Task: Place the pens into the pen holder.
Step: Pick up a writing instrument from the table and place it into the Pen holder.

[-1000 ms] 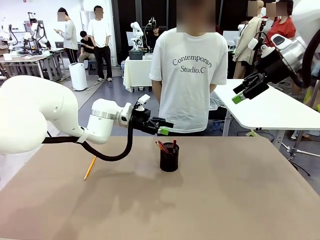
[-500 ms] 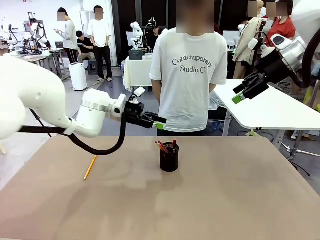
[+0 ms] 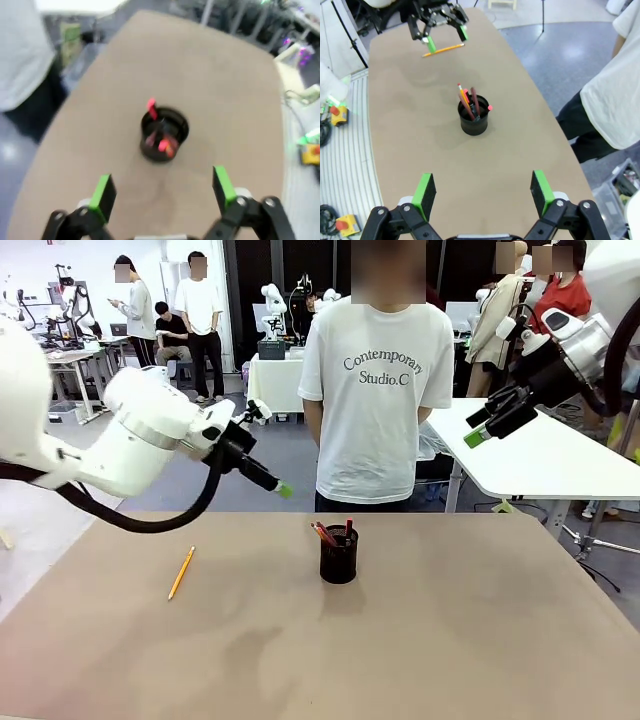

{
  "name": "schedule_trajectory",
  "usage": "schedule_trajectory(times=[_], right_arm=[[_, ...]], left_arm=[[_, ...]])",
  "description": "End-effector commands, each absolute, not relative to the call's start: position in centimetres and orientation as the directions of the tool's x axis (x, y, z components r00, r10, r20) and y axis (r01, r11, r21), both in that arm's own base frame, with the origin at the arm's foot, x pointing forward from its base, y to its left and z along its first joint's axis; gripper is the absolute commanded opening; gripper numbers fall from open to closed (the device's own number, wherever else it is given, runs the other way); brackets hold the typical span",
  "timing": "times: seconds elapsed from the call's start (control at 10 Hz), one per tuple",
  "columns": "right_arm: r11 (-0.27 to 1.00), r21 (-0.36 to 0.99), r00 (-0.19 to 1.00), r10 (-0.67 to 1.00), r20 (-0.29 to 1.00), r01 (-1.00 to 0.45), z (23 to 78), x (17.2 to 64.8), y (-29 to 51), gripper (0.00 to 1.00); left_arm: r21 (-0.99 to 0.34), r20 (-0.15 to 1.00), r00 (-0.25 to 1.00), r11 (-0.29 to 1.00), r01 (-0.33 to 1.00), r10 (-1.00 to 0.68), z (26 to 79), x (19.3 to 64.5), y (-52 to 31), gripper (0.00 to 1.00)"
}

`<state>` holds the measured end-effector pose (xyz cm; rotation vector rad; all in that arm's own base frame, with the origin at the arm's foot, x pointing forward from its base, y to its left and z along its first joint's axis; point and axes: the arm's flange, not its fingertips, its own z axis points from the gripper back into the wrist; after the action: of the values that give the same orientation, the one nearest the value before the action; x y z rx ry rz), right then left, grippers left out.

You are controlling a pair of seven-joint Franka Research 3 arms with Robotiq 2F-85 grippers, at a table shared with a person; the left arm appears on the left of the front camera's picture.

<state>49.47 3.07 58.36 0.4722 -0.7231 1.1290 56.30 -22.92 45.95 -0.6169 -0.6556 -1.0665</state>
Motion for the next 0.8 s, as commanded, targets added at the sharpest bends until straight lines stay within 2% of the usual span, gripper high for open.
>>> schedule_trajectory(times=[0.0, 0.1, 0.2, 0.4, 0.6, 0.7], right_arm=[[0.381, -0.022, 0.247, 0.642, 0.726, -0.925, 58.4, 49.4, 3.3, 1.0], [0.381, -0.022, 0.247, 0.642, 0.726, -0.925, 58.4, 49.4, 3.3, 1.0], [0.381, -0.022, 0.247, 0.642, 0.726, -0.925, 58.4, 49.4, 3.3, 1.0], [0.381, -0.022, 0.247, 0.642, 0.726, -0.925, 58.4, 49.4, 3.3, 1.0], [0.381, -0.022, 0.247, 0.642, 0.726, -0.925, 58.4, 49.4, 3.3, 1.0], [0.381, -0.022, 0.247, 0.642, 0.726, -0.925, 58.4, 49.4, 3.3, 1.0]], left_arm=[[-0.145, 0.465, 0.569, 0.576, 0.804, -0.678, 48.0, 54.0, -21.8, 1.0], [-0.113, 0.393, 0.658, 0.677, 0.727, -0.642, 48.0, 53.7, -21.6, 1.0], [-0.104, 0.294, 0.733, 0.742, 0.662, -0.613, 47.3, 53.8, -20.9, 1.0], [-0.021, 0.175, 0.839, 0.85, 0.526, -0.515, 45.5, 54.9, -19.5, 1.0], [-0.026, 0.164, 0.881, 0.89, 0.454, -0.445, 43.8, 55.4, -18.6, 1.0], [-0.036, 0.145, 0.92, 0.927, 0.372, -0.364, 43.0, 55.5, -17.8, 1.0]])
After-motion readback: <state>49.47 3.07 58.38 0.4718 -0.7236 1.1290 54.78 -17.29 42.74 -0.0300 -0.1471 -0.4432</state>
